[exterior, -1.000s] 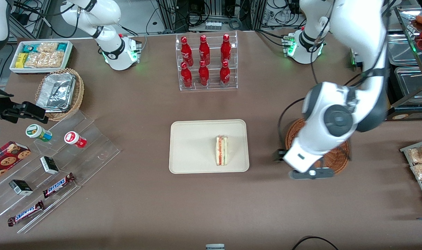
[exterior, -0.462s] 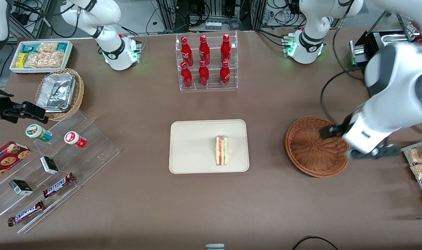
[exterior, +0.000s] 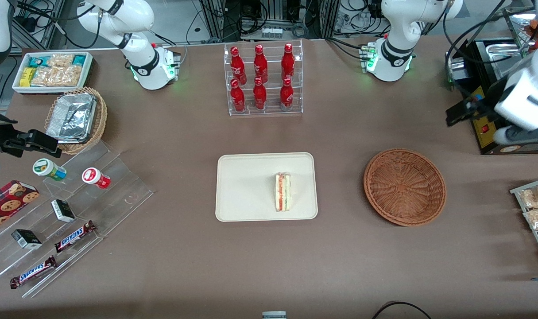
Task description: Place sandwich from basket to tray
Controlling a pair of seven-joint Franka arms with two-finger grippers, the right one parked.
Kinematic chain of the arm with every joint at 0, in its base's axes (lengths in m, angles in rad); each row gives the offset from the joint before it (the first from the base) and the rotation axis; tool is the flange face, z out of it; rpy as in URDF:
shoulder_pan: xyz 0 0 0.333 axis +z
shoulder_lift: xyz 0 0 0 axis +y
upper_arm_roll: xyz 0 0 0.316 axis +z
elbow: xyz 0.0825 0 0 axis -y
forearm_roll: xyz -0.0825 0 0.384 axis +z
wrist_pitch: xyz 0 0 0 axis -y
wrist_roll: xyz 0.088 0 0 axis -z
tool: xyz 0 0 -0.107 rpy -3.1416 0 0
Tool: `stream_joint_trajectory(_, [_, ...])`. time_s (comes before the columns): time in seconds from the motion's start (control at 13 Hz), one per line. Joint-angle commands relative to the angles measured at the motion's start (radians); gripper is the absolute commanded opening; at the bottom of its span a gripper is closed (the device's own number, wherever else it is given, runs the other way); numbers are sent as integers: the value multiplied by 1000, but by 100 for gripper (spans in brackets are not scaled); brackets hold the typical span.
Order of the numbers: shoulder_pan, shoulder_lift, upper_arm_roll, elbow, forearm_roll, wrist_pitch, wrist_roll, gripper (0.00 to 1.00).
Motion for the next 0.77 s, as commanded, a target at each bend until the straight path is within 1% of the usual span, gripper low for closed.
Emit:
stream_joint_trajectory(0.0, [11,-46,-2,-46,3,-6,14,100])
stream_joint_trajectory(0.15, [9,-46,43,-49,-5,1,37,100])
stream_joint_trajectory(0.31, [11,-46,84,-70,-6,19,133,100])
stream_joint_trajectory(0.46, [11,-46,90,-107,-6,77,149,100])
stream_joint_trajectory(0.69, [8,-48,84,-121,-6,90,149,100])
